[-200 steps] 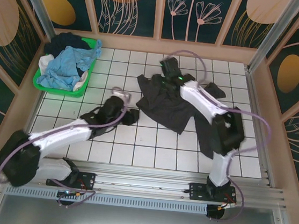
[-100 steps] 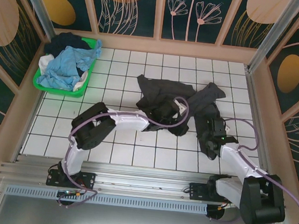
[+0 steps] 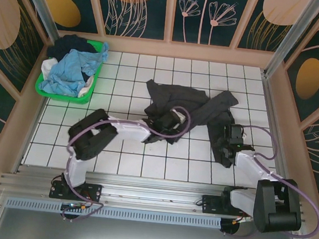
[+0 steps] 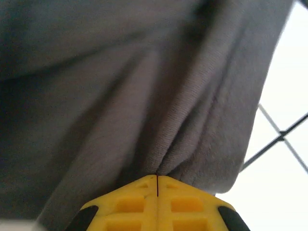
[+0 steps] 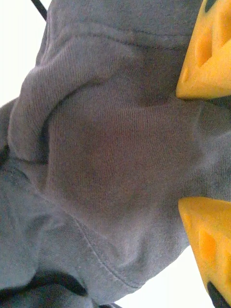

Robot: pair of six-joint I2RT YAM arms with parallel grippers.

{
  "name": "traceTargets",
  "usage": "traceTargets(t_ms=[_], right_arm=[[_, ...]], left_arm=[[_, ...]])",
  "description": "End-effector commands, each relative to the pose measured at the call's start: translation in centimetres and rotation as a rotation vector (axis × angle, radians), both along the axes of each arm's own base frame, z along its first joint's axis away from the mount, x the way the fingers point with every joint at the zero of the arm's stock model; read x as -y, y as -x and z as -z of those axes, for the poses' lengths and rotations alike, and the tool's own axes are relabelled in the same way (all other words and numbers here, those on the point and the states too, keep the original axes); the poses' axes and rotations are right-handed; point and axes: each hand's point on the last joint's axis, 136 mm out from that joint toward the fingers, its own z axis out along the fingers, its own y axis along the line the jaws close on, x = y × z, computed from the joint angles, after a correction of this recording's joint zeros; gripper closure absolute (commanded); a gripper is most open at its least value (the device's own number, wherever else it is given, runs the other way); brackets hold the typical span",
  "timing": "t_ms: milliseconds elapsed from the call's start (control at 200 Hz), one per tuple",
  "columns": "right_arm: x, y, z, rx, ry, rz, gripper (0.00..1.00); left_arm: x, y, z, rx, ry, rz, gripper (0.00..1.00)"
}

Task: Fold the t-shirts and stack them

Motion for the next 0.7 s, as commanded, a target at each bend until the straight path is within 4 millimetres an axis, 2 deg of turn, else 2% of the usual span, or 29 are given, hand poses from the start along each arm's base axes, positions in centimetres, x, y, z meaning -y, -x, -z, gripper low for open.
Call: traceTargets(t_ms=[0,80,215,315,390,475,555,631,646,691], right_arm=[[-0.5,-0.5,-0.1,0.014,-0.015,-0.031,0.57],[-0.6,-0.6,-0.5,0.032,-0.014,-0.052,0.67],[-0.8,-0.9,-1.7,0.067,-0.008,-0.084,0.83],[-0.4,-1.4,-3.2,0.103,0.015,-0.09,0.93],[0.0,-1.8,-4.6,0.122,0.039,-0.083,0.98],[0.3,-2.9,-7.1,0.181,0.061,-0.092,1.0],[0.6,-4.9,-10.1,0.233,0.077,-0.101,1.0],[1.5,-7.1,-13.5,0.269,0.12,-0.095,1.0],[1.8,-7.5,-14.2,0.273,0.132,-0.092,1.0],[2.5,-8.9,-16.9,0.305,0.163,-0.079,1.0]], left_arm=[[-5.4,-1.8,-3.4,0.04,0.06,-0.163,1.0],[-8.8,-2.3,-5.8,0.079,0.078,-0.252,1.0],[-13.7,-2.7,-7.7,0.099,0.111,-0.391,1.0],[-16.7,-2.6,-8.7,0.125,0.109,-0.481,1.0],[-17.8,-2.3,-9.6,0.143,0.113,-0.513,1.0],[-19.0,-2.7,-11.1,0.176,0.115,-0.542,1.0],[-20.8,-4.2,-13.8,0.21,0.116,-0.601,1.0],[-23.2,-5.8,-16.8,0.246,0.111,-0.672,1.0],[-23.6,-6.4,-18.3,0.269,0.124,-0.685,1.0],[-25.2,-7.4,-21.0,0.315,0.133,-0.721,1.0]])
